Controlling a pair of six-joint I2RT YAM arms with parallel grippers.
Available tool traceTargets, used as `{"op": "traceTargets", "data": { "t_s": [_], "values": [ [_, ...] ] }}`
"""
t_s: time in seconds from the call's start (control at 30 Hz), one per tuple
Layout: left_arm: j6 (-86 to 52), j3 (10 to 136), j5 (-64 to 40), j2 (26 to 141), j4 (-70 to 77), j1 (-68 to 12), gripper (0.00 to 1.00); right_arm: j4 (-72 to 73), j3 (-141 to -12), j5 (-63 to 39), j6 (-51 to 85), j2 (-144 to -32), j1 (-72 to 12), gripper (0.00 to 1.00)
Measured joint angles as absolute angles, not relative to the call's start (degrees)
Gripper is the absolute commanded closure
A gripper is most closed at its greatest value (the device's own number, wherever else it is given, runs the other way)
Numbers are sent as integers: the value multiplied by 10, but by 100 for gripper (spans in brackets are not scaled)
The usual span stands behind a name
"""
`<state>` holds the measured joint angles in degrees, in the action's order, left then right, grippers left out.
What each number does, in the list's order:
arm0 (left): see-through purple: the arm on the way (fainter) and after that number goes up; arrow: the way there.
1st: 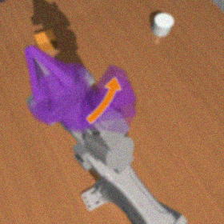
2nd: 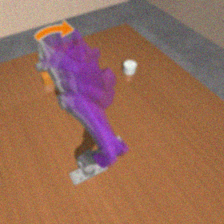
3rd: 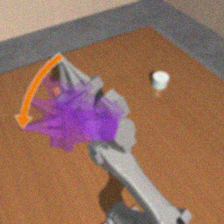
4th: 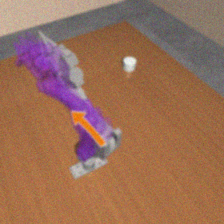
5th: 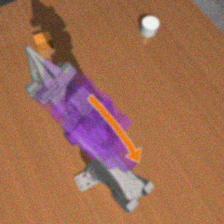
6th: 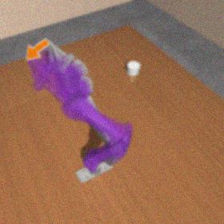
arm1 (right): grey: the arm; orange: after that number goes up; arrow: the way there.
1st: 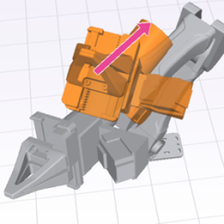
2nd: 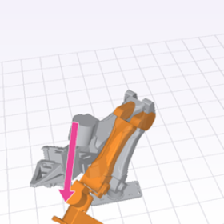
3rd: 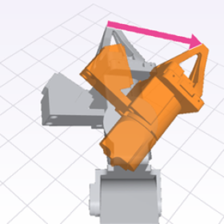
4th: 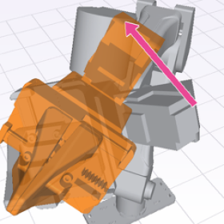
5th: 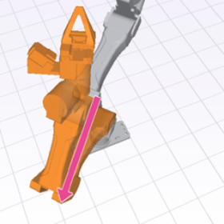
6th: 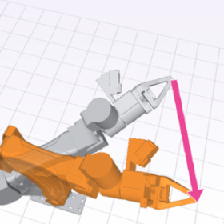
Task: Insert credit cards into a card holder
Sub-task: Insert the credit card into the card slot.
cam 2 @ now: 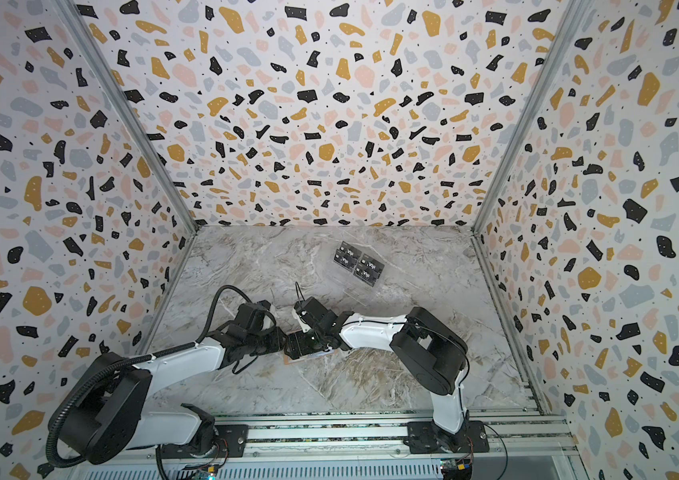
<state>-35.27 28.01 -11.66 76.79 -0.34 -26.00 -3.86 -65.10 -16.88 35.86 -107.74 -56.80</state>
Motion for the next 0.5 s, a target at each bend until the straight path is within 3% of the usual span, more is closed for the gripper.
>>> {"op": "traceTargets", "data": {
  "t_s": [0.37,0.5],
  "values": [
    [-336,281,-117,706,-76,-236,48,-72,-688,-175,319,-1077,-557,26],
    [-337,281,-127,682,-86,-227,46,-84,-696,-178,299,-1077,-547,28]
  ]
}}
